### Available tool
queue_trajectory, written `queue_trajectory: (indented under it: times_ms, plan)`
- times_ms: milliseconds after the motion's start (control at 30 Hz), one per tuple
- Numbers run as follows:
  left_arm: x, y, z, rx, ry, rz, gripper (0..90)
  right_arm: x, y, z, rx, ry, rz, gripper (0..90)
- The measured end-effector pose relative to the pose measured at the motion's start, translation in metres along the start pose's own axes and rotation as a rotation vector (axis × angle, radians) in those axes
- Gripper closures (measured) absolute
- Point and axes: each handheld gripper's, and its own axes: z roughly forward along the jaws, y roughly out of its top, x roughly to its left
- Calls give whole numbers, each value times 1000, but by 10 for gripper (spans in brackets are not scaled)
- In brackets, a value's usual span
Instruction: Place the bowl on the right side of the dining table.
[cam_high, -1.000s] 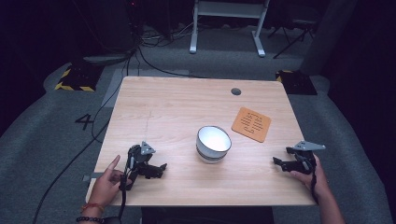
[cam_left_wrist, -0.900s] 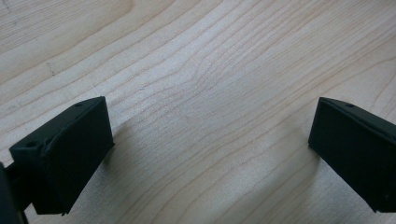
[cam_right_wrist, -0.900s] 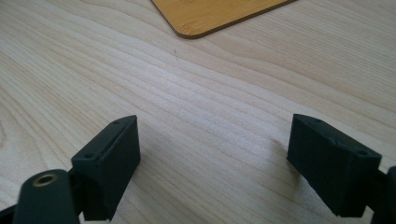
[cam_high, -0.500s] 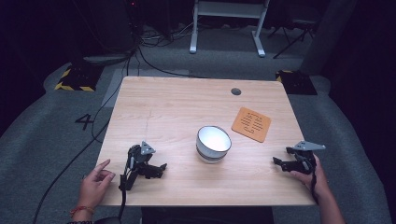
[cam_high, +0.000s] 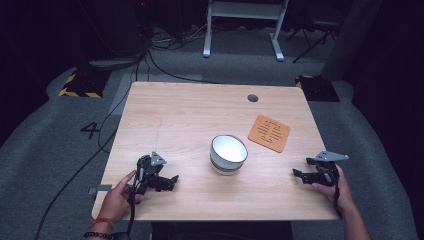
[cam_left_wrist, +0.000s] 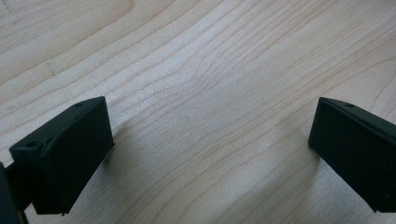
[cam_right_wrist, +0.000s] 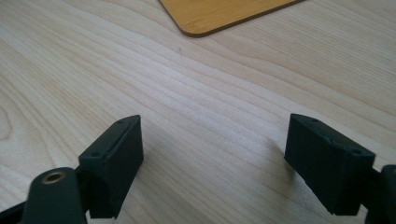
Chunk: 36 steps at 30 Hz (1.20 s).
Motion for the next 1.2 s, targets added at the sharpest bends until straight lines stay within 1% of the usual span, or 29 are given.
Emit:
queue_trajectory:
  times_ms: [67, 100, 133, 233, 400, 433, 500, 600, 733, 900, 1000, 1033, 1100, 1200]
  plan:
    - [0, 0, 0, 1, 5, 0, 0, 1, 1, -1, -3, 5, -3, 191]
    - [0, 0, 1, -2, 5, -3, 0, 1, 2, -2, -10, 17, -5, 192]
    - [0, 0, 0, -1, 6, -3, 0, 2, 4, -3, -19, 27, 4, 192]
    - [0, 0, 0, 0, 6, -3, 0, 5, 9, -7, -30, 36, -20, 190]
    - [0, 0, 1, -2, 6, -3, 0, 11, 17, -12, -47, 51, -32, 189]
    - [0, 0, 0, 0, 6, -2, 0, 14, 23, -16, -61, 52, -51, 187]
    - [0, 0, 1, -2, 4, -3, 0, 18, 28, -18, -73, 59, -61, 185]
    - [0, 0, 0, 0, 3, 1, 0, 25, 37, -23, -84, 62, -92, 186]
    - [1, 0, 0, 0, -2, 6, 0, 35, 49, -28, -89, 75, -148, 186]
    - [1, 0, 0, -4, -5, 8, 0, 45, 60, -29, -93, 119, -181, 186]
    - [1, 0, 0, 1, -1, 5, 0, 51, 67, -30, -96, 140, -199, 186]
    - [1, 0, 0, 1, -1, 5, 0, 51, 67, -30, -96, 140, -199, 186]
    - [0, 0, 1, 0, 5, 0, 0, 56, 75, -30, -102, 165, -214, 190]
    - [0, 0, 1, -1, 5, 0, 0, 59, 79, -29, -99, 171, -227, 190]
